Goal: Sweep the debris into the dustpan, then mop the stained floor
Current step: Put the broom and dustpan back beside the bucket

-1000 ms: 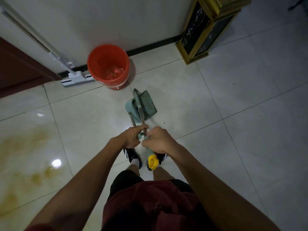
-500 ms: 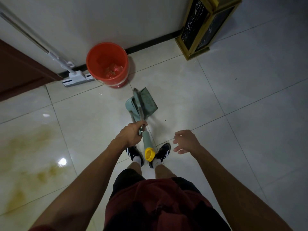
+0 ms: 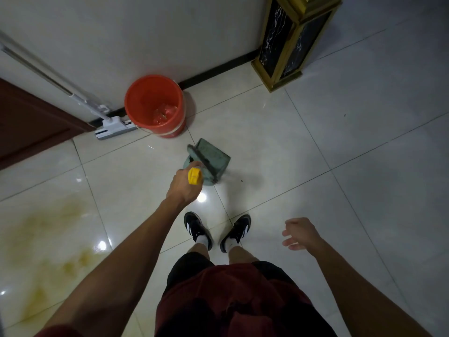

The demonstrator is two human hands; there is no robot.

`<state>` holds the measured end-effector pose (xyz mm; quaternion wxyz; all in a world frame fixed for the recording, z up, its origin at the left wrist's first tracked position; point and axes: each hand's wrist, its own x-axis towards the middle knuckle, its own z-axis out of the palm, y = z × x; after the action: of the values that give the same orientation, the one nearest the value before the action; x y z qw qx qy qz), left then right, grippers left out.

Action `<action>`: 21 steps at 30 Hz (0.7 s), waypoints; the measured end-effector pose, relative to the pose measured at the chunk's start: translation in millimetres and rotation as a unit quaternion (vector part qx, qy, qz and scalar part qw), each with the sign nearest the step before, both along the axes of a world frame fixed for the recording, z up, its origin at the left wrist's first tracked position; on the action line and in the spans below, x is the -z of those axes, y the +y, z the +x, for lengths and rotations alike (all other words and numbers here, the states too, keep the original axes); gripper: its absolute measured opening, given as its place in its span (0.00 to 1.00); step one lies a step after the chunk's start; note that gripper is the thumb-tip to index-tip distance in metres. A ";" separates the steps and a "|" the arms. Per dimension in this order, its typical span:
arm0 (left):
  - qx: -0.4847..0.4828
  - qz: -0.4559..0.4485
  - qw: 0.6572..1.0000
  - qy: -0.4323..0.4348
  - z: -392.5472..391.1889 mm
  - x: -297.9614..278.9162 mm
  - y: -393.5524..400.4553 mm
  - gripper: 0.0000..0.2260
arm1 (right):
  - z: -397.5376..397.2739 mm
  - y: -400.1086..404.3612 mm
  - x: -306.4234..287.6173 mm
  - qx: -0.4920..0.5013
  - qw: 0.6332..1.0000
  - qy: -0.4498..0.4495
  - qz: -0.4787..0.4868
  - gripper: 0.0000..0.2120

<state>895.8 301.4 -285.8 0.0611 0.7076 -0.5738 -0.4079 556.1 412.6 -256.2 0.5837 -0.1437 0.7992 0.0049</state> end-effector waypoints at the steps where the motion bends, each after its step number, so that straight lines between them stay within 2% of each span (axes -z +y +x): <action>1: -0.015 0.003 1.000 -0.003 -3.4 1.3 -4.5 0.10 | -5.5 -0.7 1.5 0.001 1.000 0.000 -0.004 0.07; 5: -0.038 -0.007 0.999 -0.004 -17.6 0.0 -25.9 0.17 | -23.8 -14.8 6.0 -0.014 0.999 0.025 -0.030 0.08; 11: -0.050 -0.035 0.998 0.035 -53.4 -47.7 -59.3 0.06 | -42.8 -61.1 3.5 -0.164 0.979 0.087 -0.085 0.13; 13: -0.071 -0.041 0.995 0.052 -59.0 -50.1 -73.6 0.06 | -43.6 -82.5 1.2 -0.205 0.968 0.096 -0.104 0.16; 21: -0.064 -0.056 0.992 0.093 -65.7 -41.8 -167.8 0.06 | -44.5 -185.3 12.7 -0.268 0.951 0.094 -0.123 0.13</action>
<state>830.1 133.6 -244.0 0.1798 0.6972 -0.5409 -0.4347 511.6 227.3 -268.8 0.4609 -0.4215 0.7772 0.0765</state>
